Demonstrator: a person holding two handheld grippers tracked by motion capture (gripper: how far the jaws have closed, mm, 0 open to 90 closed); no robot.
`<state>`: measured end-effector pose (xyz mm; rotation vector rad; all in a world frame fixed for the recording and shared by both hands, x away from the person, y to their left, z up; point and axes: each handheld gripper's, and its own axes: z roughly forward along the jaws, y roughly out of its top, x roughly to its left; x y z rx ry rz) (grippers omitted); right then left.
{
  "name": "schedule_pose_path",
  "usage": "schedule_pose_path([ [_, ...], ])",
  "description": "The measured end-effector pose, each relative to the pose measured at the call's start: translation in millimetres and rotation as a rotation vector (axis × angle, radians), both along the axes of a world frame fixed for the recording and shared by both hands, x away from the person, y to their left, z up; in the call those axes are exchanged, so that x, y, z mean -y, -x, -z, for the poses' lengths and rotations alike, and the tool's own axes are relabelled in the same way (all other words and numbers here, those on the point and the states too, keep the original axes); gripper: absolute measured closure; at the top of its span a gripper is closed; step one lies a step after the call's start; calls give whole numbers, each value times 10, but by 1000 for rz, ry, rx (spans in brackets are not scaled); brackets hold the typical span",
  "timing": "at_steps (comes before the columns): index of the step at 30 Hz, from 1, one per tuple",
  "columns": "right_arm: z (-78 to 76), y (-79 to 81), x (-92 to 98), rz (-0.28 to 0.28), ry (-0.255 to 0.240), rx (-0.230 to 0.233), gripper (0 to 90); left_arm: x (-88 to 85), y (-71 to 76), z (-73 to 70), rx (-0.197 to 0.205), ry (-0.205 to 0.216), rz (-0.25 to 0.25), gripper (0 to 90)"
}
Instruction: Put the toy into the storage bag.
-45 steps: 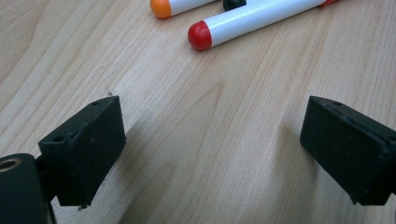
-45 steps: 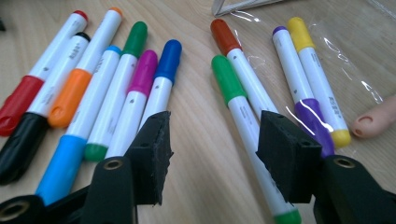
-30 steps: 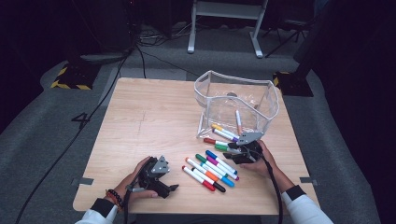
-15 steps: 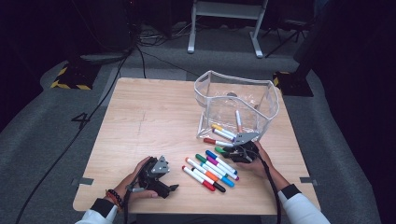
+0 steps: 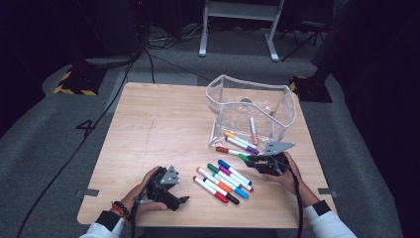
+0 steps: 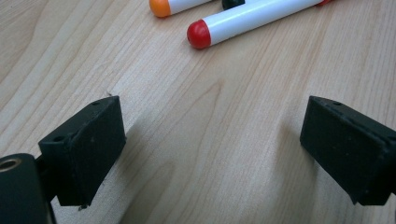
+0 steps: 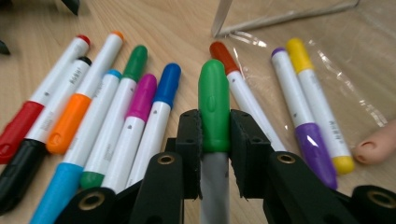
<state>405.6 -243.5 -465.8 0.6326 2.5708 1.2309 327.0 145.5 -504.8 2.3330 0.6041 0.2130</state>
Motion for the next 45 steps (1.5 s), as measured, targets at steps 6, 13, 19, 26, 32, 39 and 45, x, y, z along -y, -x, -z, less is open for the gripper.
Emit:
schedule_pose_path([
  [6, -274, 124, 117, -1, -52, 60, 752, 0, 0, 0, 0, 0, 0, 70],
  [13, -661, 216, 208, 6, -98, 129, 752, 0, -1, 0, -1, 0, 1, 70],
  [19, -972, 230, 184, -2, -111, 171, 752, 0, -1, 0, -1, 0, 0, 69],
  [26, -1344, 189, 128, -6, -114, 231, 752, 0, -1, 0, -1, 0, 0, 69],
  [32, -1595, 89, 133, 17, -120, 260, 752, 0, -1, 0, -1, 0, 1, 70],
  [39, -1904, -92, 201, 71, -110, 300, 752, 0, -1, 0, -1, 0, 1, 69],
  [45, -2024, -397, 235, 122, -80, 290, 752, 0, -1, 0, -1, -1, 1, 69],
])
